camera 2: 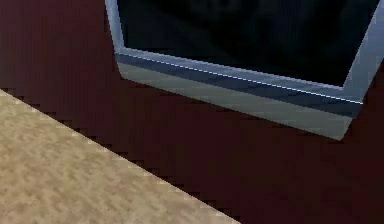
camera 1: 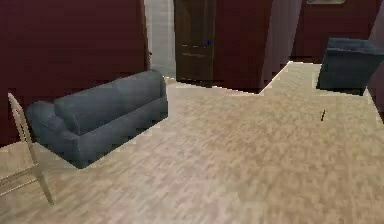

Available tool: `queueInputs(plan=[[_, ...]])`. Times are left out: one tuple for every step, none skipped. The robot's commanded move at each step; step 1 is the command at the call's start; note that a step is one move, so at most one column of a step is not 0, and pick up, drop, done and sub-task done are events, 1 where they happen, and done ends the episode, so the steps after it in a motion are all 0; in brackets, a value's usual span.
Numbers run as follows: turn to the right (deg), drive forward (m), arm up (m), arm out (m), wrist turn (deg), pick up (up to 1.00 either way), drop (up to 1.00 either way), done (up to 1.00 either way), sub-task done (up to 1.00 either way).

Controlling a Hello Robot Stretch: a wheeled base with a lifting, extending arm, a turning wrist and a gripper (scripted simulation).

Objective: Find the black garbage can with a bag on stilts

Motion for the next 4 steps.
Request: queueInputs(plan=[[9.0, 0.00, 0.00, 0.00, 0.0, 0.00, 0.00, 0.00, 0.00], [0.0, 1.00, 0.00, 0.00, 0.0, 0.00, 0.00, 0.00, 0.00], [0.0, 1.00, 0.00, 0.00, 0.0, 0.00, 0.00, 0.00, 0.00], [0.0, 0.75, 0.00, 0.00, 0.0, 0.00, 0.00, 0.00, 0.00]])
